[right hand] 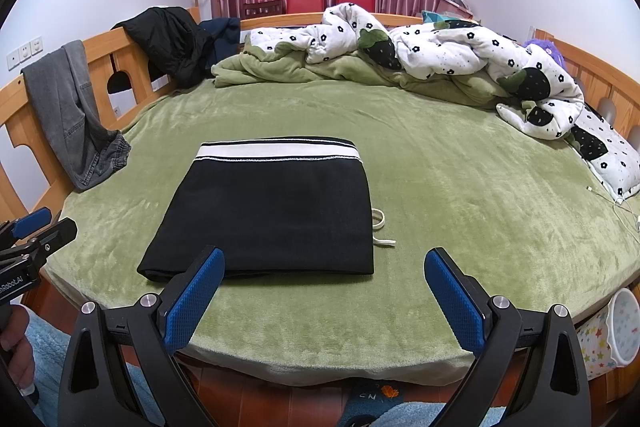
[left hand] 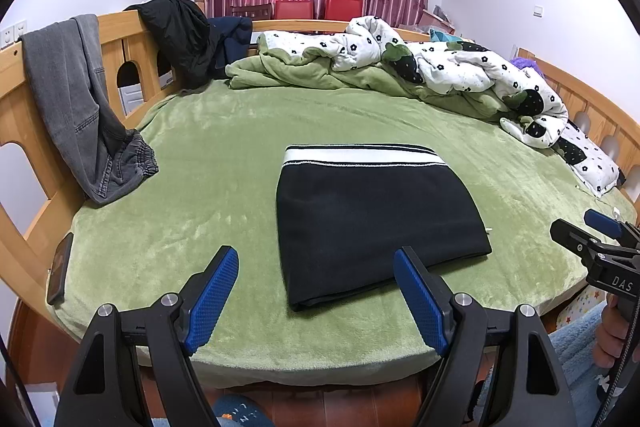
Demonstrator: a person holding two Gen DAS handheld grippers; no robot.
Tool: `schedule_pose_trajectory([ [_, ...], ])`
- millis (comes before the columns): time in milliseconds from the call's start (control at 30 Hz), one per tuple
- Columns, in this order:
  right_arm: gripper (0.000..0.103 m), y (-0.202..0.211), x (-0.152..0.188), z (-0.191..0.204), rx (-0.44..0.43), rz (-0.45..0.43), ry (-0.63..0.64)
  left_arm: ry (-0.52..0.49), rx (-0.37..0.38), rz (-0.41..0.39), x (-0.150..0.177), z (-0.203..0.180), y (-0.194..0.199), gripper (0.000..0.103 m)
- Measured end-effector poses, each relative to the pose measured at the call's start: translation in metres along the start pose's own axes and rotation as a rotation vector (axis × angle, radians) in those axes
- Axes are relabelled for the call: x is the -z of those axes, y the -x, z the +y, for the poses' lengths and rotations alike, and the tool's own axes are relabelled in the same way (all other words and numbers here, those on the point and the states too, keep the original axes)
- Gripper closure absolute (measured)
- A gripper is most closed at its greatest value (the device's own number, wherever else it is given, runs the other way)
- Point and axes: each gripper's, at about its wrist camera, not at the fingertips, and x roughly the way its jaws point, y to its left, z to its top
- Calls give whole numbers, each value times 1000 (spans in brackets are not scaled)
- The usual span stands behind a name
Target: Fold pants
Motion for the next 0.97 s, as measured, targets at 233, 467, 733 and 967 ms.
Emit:
schedule_pose_trajectory([
  [233,4,0,0,-2,1,0,-3,1,-1,-2,0,-1,0,24],
  [467,4,-2,1,-6,0,3,-7,-3,1,-4,0,2,-1,23],
  [733,4,-2,1,-7,-1,2,-7,-2,7,-12,-4,5,1,23],
  [967,4,-2,1,-7,-2,2,-8,-17,18,-16,-5,7,2,23],
])
